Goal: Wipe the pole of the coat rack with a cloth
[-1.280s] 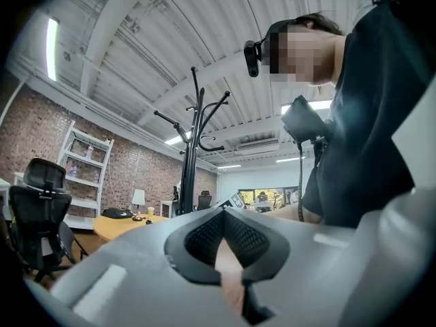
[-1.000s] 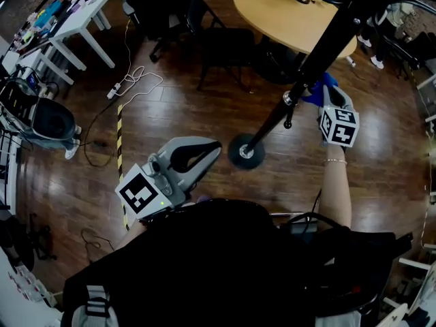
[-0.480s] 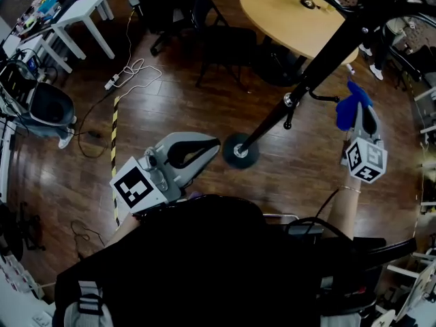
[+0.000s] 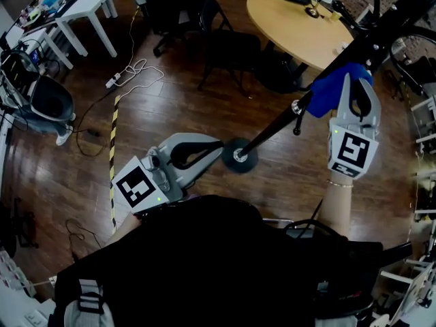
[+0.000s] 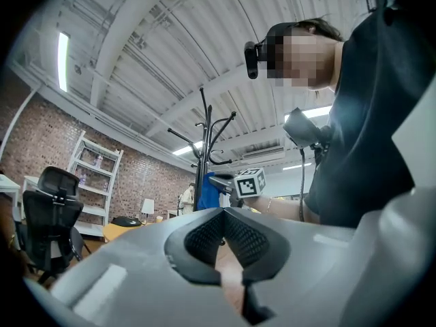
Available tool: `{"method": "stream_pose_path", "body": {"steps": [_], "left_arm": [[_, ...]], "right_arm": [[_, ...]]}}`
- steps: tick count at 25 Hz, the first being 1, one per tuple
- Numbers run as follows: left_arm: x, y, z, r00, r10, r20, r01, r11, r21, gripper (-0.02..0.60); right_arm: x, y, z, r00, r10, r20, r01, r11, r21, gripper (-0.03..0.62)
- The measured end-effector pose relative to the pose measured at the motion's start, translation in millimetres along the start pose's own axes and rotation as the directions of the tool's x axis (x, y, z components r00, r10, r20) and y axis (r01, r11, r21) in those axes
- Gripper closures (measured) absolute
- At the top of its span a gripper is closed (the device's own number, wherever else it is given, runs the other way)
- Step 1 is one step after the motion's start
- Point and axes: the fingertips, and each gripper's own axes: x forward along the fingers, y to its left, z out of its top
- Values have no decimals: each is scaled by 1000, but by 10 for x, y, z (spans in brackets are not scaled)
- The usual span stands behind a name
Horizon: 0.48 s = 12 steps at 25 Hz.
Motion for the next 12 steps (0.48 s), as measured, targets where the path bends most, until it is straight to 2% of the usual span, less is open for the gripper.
{"method": "stream_pose_path", "body": {"steps": [4,6,9,12], "left_arm": [[-238,211,5,997,58,50,-55,997,-48,588],[-374,331,29,995,80,60,-77,995,-57,588],[-551,509,30,992,104,68,-100,993,-67,588],[-677,654,-13,990,118,75,-111,990,-92,588]], "right_arm": [[346,277,-343,988,-57,-145,39,992,-120,576],[435,396,-485,973,-62,-220,27,987,-156,576],[587,633,-832,929,-35,-368,-48,976,-214,576],[684,855,-1197,867,-61,-495,-134,927,-350,576]]}}
